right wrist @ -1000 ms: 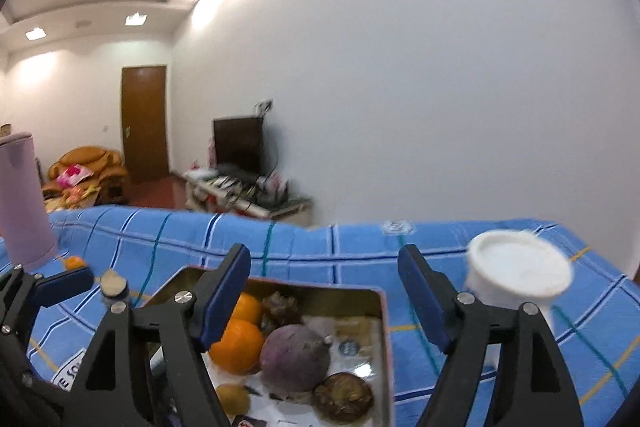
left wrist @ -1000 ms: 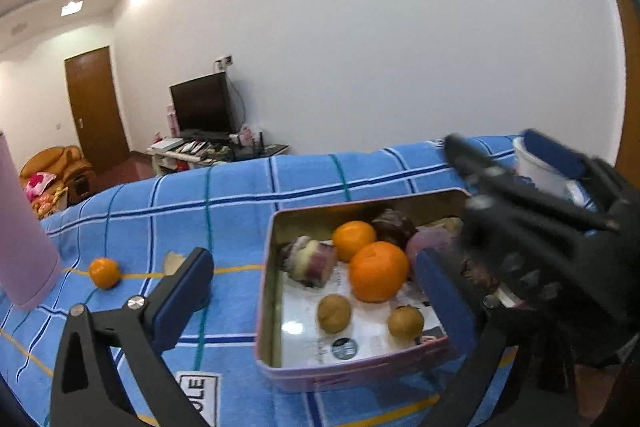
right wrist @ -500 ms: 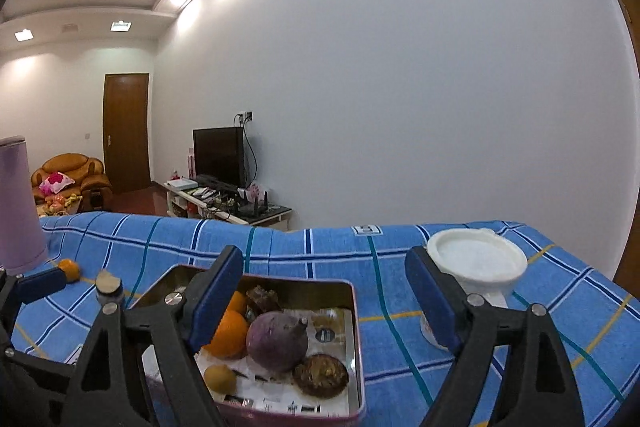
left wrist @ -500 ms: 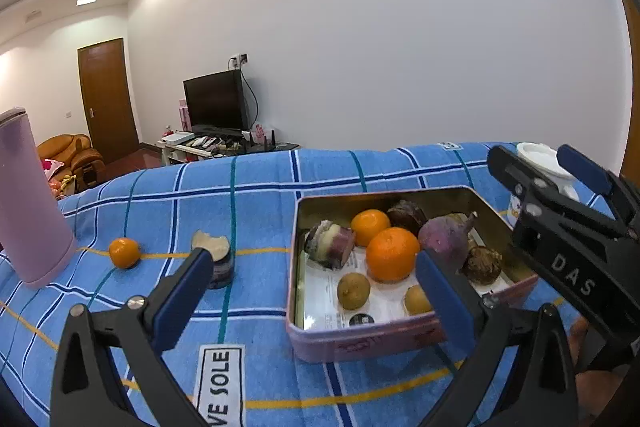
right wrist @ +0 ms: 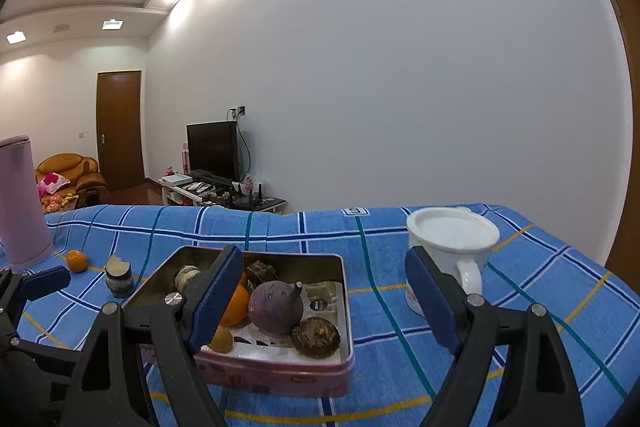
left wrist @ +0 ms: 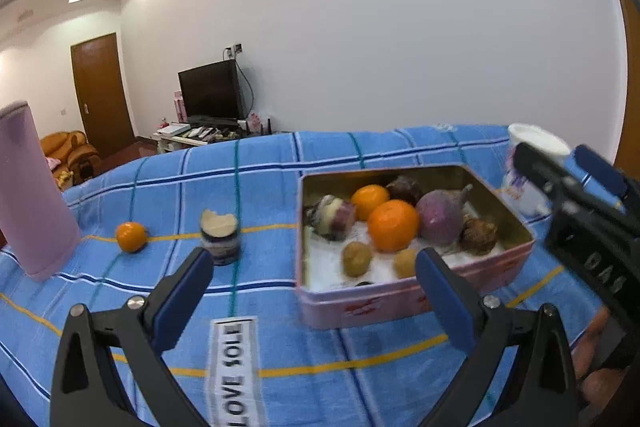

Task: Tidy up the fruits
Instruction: 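Withdraw both grippers and move toward the sugarcane piece and orange, then grasp the dark sugarcane piece with the right gripper while the left grasps the orange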

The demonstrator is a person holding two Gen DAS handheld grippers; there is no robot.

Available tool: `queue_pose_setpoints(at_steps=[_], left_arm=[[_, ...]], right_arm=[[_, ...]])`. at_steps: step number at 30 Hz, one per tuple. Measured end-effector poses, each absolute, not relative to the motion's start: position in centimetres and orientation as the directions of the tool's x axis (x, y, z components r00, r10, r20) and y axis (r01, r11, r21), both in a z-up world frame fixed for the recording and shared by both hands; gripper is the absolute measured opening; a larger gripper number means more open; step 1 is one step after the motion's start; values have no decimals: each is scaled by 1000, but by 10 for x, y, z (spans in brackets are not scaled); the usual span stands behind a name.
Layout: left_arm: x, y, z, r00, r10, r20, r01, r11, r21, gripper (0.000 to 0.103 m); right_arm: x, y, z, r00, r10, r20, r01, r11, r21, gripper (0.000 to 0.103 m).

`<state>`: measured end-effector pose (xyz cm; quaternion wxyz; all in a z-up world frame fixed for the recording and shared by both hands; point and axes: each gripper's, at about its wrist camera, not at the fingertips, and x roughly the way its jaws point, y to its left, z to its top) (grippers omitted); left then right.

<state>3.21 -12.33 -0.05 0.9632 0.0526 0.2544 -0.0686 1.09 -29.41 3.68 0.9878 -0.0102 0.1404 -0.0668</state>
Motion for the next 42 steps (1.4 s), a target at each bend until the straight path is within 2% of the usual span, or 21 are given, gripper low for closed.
queue_pose_setpoints(at_steps=[6,12,17,29,32,42], left_arm=[[39,-100,-1,865,-56,-499,136,983,126,103],[50,-73,-6,864,2,-504,105,977,185,103],[60,-43,-7,849,12,-528,65,990,127,103],[69,6,-8,845,74,-529,-13,993,118,103],[73,20,-8,843,114,-526,-43,988,146,103],[94,92,-14,790,250,-560,-218,968,123,103]], right_arm=[[13,-286,34,939,-156,-306,152,988,-37,84],[20,-266,30,924,-115,-366,129,992,14,84],[33,-246,25,911,-64,-408,102,992,72,84],[50,-196,22,916,-2,-400,45,994,97,84],[55,-184,21,915,12,-403,30,995,97,84],[78,-133,17,898,71,-434,-49,997,62,84]])
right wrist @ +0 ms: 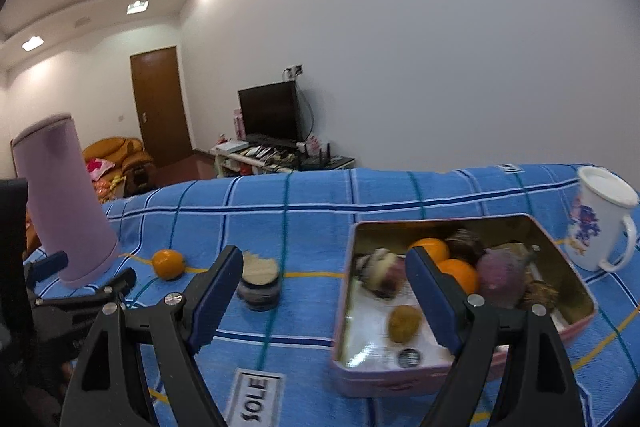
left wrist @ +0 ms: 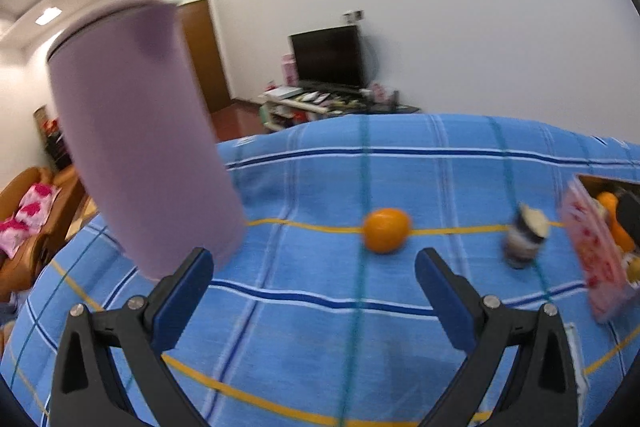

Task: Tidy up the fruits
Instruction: 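Grasp the dark sugarcane piece with the right gripper while the left grasps the orange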

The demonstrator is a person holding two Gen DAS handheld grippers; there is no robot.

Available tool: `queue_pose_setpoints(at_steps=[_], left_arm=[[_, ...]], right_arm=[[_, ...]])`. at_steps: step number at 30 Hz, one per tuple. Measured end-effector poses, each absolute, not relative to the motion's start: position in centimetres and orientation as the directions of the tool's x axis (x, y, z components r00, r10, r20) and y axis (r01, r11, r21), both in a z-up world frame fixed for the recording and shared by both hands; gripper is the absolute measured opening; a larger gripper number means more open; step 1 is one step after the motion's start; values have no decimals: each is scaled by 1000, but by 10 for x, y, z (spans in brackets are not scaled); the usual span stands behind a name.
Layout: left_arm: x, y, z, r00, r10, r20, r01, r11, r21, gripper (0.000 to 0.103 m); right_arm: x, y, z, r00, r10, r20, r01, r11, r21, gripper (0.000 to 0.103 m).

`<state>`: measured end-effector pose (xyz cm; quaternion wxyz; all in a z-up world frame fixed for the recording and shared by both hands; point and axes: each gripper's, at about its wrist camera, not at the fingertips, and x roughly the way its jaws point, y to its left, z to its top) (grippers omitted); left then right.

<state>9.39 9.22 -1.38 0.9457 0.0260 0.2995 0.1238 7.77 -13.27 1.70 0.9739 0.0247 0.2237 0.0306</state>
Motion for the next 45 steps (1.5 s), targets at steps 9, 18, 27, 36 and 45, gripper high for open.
queue_pose_setpoints(at_steps=[9,18,27,36,45], left_arm=[[108,139,-27,716,291,-635,-317,945,76,103],[110,147,-32,691,301,-657,-337,938,76,103],[112,141,-33,697,289,-657,-307,947,90,103],[112,146,-34,697,275,-663,-306,949,72,103],[114,131,-30,735,223,-640,-229,970,75,103]], right_arm=[[127,-79,-3,806,118,-581,-132,991,19,84],[170,-51,-20,719,91,-689,-157,987,-34,84],[201,-52,-46,587,135,-799,-149,987,57,73],[195,-66,-46,597,138,-791,-130,989,75,44],[140,-62,-9,801,189,-568,-203,978,39,44]])
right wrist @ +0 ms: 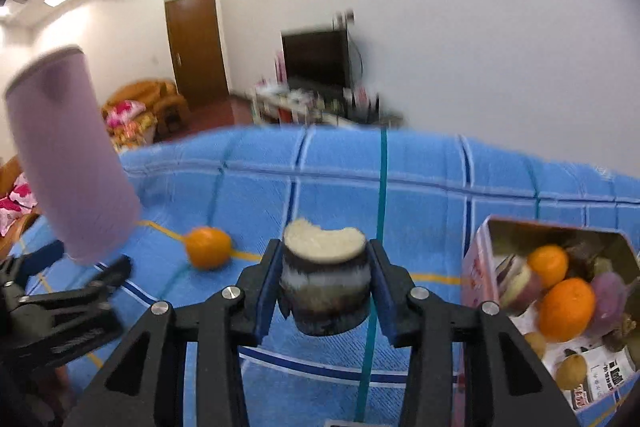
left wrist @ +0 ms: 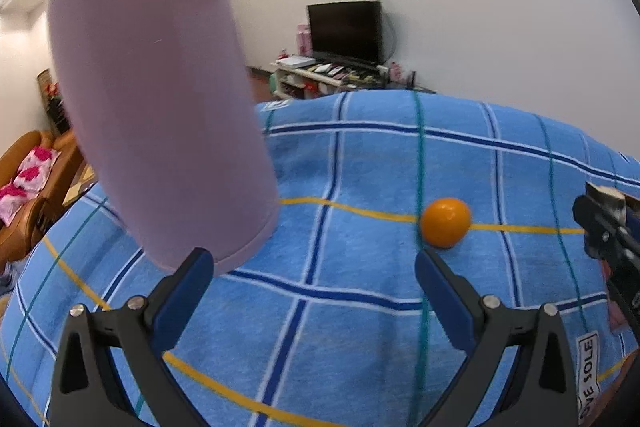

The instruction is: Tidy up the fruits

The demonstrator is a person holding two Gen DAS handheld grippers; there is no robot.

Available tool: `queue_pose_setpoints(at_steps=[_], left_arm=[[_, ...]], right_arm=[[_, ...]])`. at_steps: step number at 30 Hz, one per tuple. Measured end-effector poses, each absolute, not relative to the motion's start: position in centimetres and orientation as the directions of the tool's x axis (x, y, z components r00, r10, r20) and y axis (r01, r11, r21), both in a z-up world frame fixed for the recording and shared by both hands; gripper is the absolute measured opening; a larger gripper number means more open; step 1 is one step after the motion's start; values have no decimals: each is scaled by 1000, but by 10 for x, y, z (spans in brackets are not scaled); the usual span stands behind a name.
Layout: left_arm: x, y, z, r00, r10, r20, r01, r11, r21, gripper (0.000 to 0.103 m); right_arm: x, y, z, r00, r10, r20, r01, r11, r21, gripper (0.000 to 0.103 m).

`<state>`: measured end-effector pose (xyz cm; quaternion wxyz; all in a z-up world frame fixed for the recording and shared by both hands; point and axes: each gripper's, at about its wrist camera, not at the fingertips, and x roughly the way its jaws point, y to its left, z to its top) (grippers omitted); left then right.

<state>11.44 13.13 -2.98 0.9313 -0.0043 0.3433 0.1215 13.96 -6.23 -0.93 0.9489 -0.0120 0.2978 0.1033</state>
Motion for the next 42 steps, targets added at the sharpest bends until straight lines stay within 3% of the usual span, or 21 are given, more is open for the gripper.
queue_pose_setpoints(at_steps=[6,9,15,18,20,24,26,27,34,42], left_arm=[[140,108,-22,716,149,-682,-155,987,53,102],[163,93,-23,699,159,-698,-146,986,79,95],[199,76,-39,645,107,-756,-94,994,60,90],[211,73,-54,605,110,-788,-85,994,73,78],[213,79,-53,608,73,-791,-93,995,20,73],[216,85,-54,602,45,-797,-96,995,-17,69],[212,83,-53,612,28,-790,-76,997,-23,44],[210,81,-52,618,20,-786,-64,998,-25,42],[182,94,-44,677,40,-734,-128,990,-65,42],[136,92,-24,776,185,-603,-213,977,26,42]], right_arm=[[123,-60,4,857,163,-489,-184,983,5,44],[119,-62,8,876,129,-464,-154,988,-17,44],[128,-73,9,869,119,-480,-126,992,17,44],[129,-77,9,867,126,-483,-127,991,31,44],[131,-73,10,863,130,-487,-133,991,30,44],[134,-67,7,859,139,-492,-145,989,26,44],[132,-66,8,862,139,-488,-147,989,21,44],[132,-66,8,863,138,-486,-147,989,18,44],[127,-64,9,875,151,-460,-165,986,10,44],[114,-60,10,891,177,-418,-197,980,-6,44]])
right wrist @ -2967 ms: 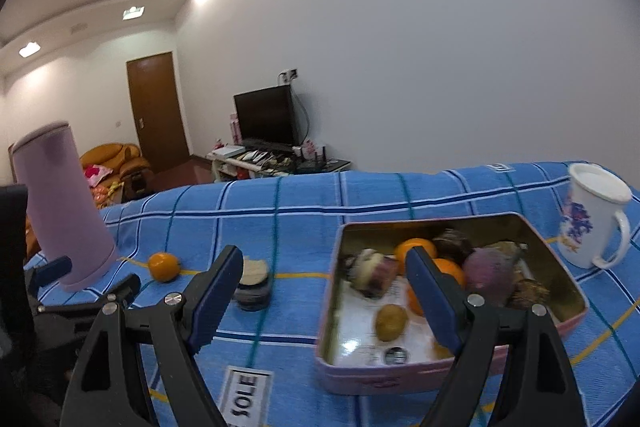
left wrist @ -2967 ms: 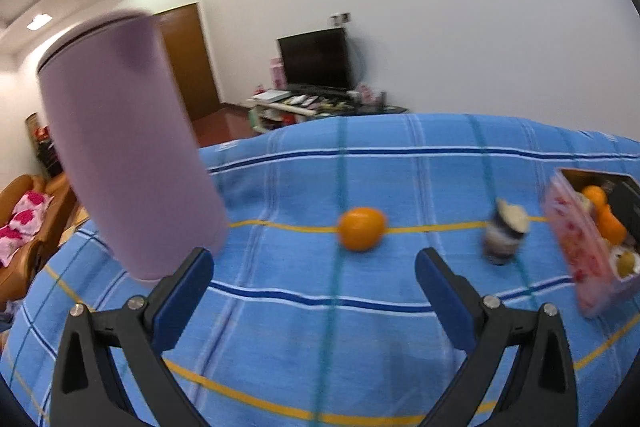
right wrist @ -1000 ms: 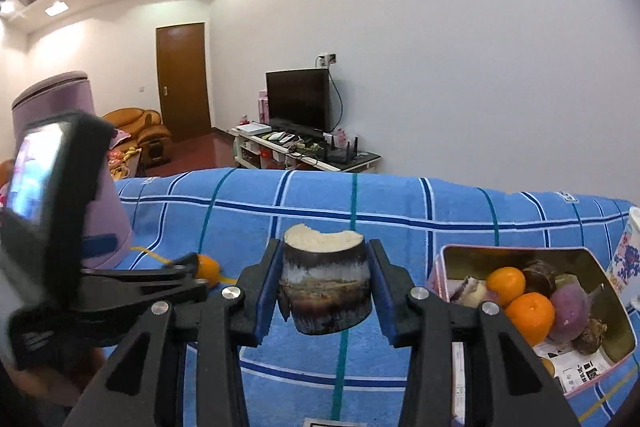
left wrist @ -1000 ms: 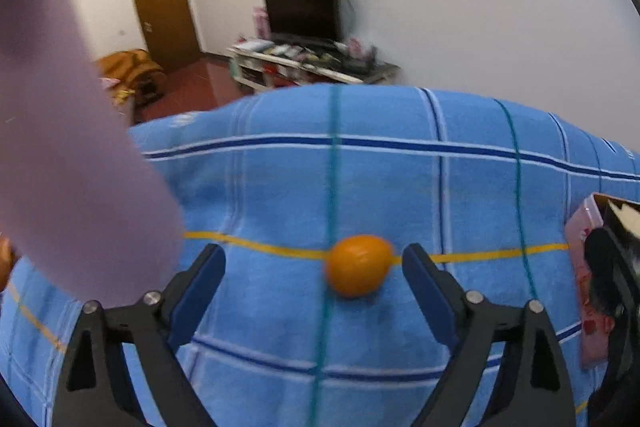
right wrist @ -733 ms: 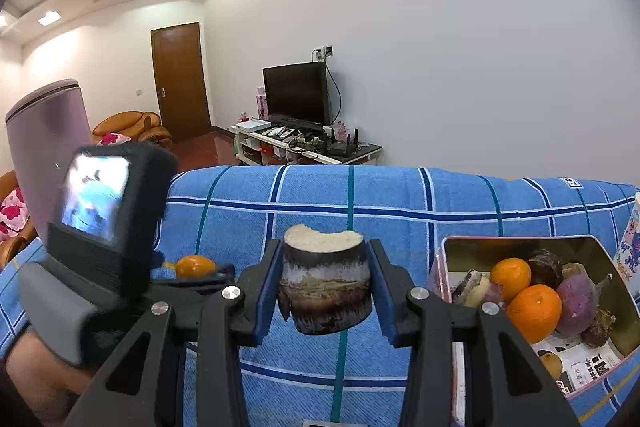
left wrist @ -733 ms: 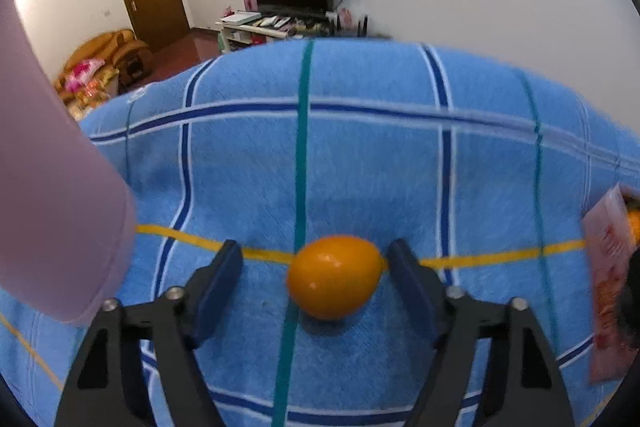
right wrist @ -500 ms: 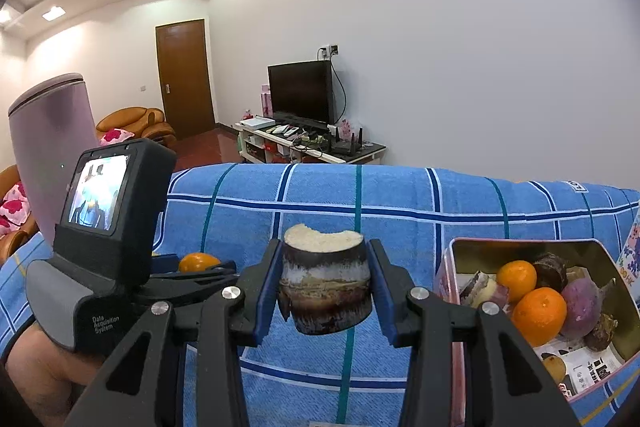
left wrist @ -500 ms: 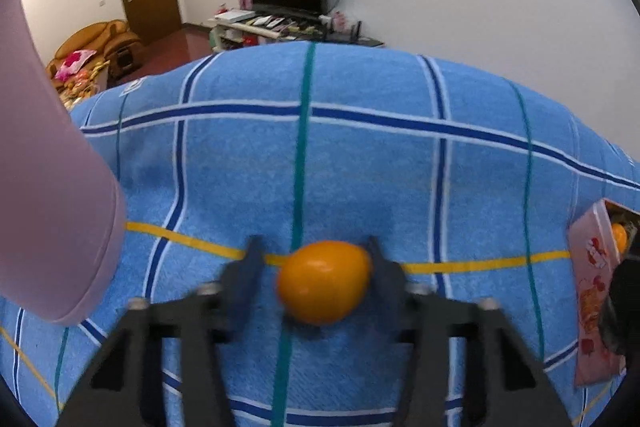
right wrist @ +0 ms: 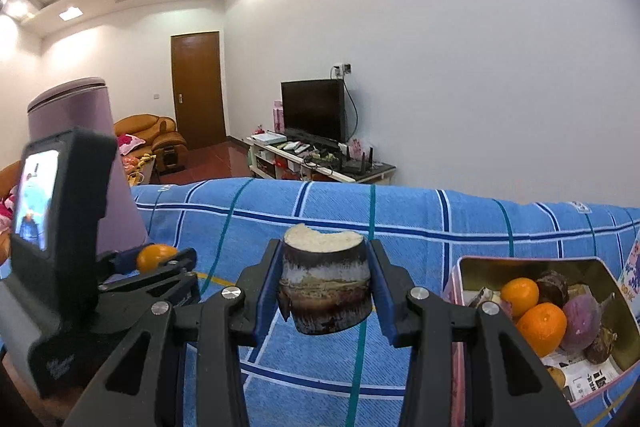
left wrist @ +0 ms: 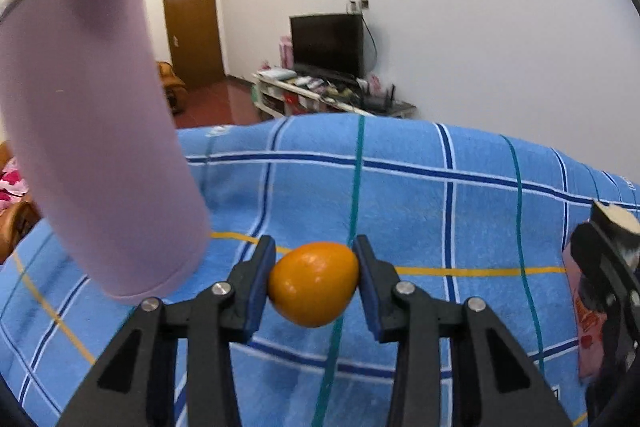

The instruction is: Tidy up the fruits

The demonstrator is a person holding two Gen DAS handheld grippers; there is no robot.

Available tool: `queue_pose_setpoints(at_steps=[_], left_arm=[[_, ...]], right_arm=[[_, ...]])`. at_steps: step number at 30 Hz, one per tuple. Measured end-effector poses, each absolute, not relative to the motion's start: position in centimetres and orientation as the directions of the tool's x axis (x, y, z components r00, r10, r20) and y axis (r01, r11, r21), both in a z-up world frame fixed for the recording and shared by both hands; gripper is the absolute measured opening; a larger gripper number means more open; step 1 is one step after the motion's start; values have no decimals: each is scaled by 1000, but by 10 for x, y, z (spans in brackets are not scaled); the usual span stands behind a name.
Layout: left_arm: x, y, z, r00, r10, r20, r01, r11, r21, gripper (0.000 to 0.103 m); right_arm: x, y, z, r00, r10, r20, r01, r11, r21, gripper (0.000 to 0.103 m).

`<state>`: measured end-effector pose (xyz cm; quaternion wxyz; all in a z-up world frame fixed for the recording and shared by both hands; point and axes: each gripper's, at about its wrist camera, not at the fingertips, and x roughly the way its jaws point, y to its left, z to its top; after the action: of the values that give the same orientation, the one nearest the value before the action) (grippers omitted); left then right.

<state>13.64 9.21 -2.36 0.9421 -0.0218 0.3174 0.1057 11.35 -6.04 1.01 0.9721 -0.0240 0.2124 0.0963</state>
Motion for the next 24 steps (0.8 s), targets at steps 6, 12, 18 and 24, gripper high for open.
queue_pose_setpoints(at_steps=[6,12,18,24], left_arm=[[114,93,-19,792,215,-572,-248,969,21,42],[103,94,-16,805,227,-549,-250,968,33,42],[94,92,-12,815,237,-529,-257,966,37,42],[88,93,-12,817,239,-524,-264,964,27,42]], right_arm=[[104,-54,14,901,169,-400,-199,979,-34,44],[94,-48,16,907,162,-389,-201,978,-62,44],[92,-49,17,907,162,-389,-203,977,-65,44],[83,-49,19,911,158,-381,-201,977,-75,44]])
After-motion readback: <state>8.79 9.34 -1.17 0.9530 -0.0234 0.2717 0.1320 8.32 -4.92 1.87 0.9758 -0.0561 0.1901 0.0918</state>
